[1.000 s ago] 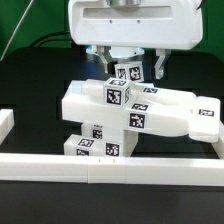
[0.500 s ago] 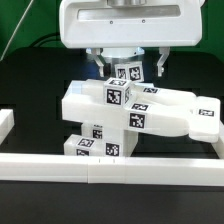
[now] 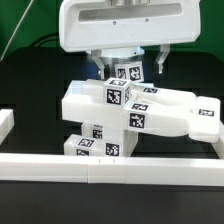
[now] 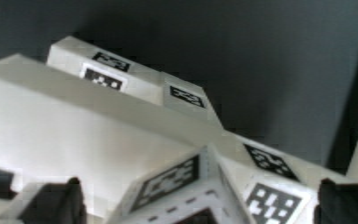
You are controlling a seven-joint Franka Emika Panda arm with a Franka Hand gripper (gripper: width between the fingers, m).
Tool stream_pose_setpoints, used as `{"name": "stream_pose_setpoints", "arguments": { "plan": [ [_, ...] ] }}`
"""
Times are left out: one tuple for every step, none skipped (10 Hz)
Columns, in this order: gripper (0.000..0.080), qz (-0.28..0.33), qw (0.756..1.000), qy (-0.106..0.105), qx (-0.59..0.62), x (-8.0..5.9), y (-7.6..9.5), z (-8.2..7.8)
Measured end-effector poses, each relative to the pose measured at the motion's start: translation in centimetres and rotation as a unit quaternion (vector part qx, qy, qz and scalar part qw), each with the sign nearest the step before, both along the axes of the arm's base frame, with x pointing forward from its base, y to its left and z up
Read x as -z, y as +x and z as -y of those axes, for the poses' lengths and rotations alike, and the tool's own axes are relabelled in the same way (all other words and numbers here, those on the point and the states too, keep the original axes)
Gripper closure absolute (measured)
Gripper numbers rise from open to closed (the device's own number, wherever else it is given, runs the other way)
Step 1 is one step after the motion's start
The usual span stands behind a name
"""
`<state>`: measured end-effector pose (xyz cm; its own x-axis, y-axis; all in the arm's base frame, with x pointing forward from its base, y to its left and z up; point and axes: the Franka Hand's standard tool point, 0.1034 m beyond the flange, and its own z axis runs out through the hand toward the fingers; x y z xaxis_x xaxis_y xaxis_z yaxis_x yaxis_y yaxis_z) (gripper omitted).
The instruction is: Assemble chair
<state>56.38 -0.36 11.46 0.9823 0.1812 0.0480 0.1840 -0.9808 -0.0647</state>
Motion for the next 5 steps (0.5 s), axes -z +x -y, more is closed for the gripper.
{"name": "stream_pose_setpoints", "arguments": {
  "plan": [
    [0.015, 0.002, 1.0, -0.003, -0.03, 0.0, -0.01, 0.06],
    [0.015, 0.004, 0.997, -0.007, -0.07, 0.0, -0.01, 0.16],
    [0.028, 0.006, 0.994, -0.011, -0.106, -0.01, -0.01, 0.35],
    [0.0448, 0.006, 0.994, -0.011, -0.111, 0.0, -0.01, 0.43],
    [0.052, 0.006, 0.994, -0.011, -0.109, 0.03, -0.03, 0.44]
  ]
}}
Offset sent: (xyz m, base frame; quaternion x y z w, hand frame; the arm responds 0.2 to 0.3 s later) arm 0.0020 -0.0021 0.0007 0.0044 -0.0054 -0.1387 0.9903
